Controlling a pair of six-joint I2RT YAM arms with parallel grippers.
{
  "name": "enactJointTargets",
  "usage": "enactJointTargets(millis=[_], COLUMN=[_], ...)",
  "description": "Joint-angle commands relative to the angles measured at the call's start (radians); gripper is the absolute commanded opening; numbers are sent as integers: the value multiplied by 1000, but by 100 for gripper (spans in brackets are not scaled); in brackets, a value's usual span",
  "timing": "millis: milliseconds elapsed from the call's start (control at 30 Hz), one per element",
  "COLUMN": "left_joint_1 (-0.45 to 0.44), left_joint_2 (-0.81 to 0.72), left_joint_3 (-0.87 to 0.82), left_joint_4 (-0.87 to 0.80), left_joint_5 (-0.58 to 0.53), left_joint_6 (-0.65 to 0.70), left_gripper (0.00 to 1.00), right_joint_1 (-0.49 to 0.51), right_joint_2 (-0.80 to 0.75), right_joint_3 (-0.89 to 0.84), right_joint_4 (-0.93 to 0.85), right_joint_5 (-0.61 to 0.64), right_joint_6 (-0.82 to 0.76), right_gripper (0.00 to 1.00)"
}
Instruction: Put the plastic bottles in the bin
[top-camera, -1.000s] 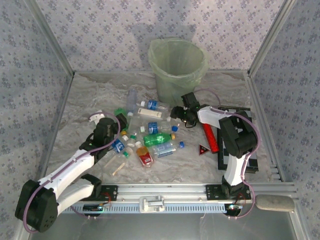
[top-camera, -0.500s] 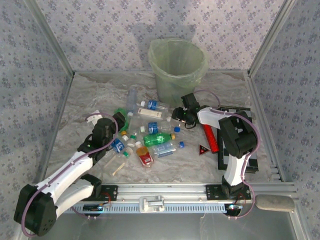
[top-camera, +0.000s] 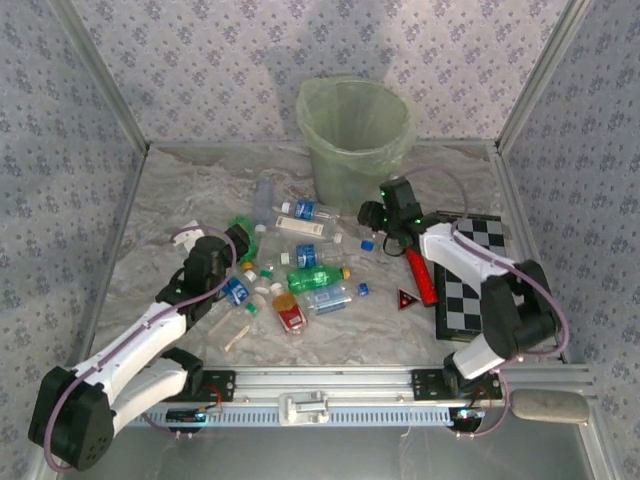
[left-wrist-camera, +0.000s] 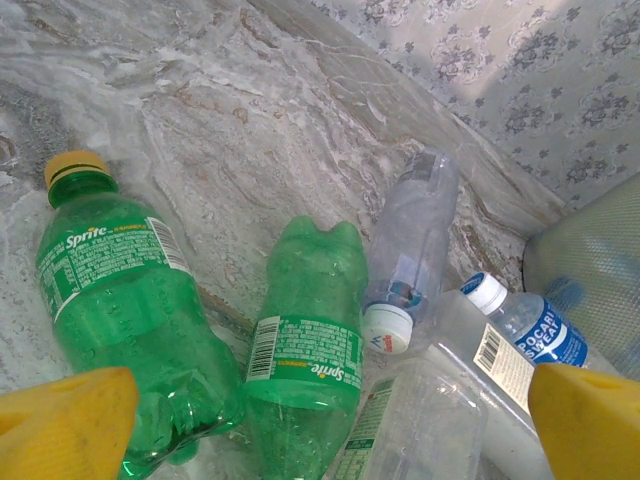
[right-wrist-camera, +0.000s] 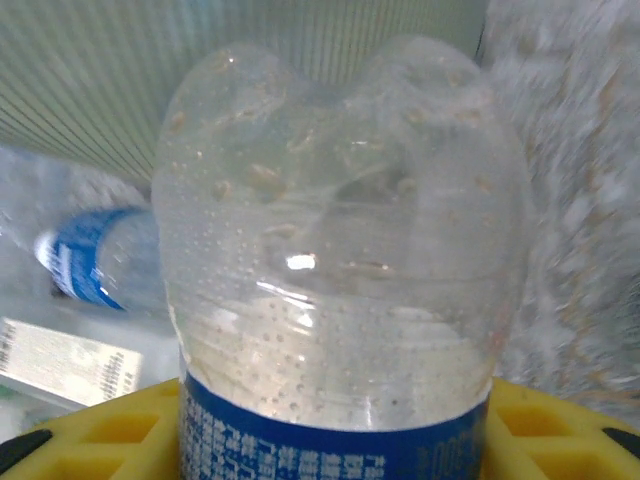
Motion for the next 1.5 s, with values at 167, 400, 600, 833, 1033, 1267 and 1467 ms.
enactJointTargets(millis=[167,400,600,833,1033,1267,1467], left_joint_1=[24,42,47,49,49,56,59], left_joint_2=[21,49,55,20,-30,-96,-133], left_joint_3=[-8,-4,1,-12,-25,-43,-54], left_joint_4=[31,62,54,17,-23,-75,-103], left_joint_5=[12,48,82,90,87,66,55], left_joint_6=[14,21,30,10,13,19,22], left_gripper=[100,100,100,100,100,100,100], right_joint_1=[-29,-60,-74,-65,-63,-49,-39], right_joint_2=[-230,-309,-237,-35,171,383,503], right_joint_3=[76,170,359,602,799,1009,1103], right_joint_4=[-122,-79,-18,-28,-77,-188,-253], right_joint_5=[266,277,207,95,38,18,0], right_joint_6=[-204,-284,-358,-378,-370,-390,-384], right_gripper=[54,53,53,53,53,55,55])
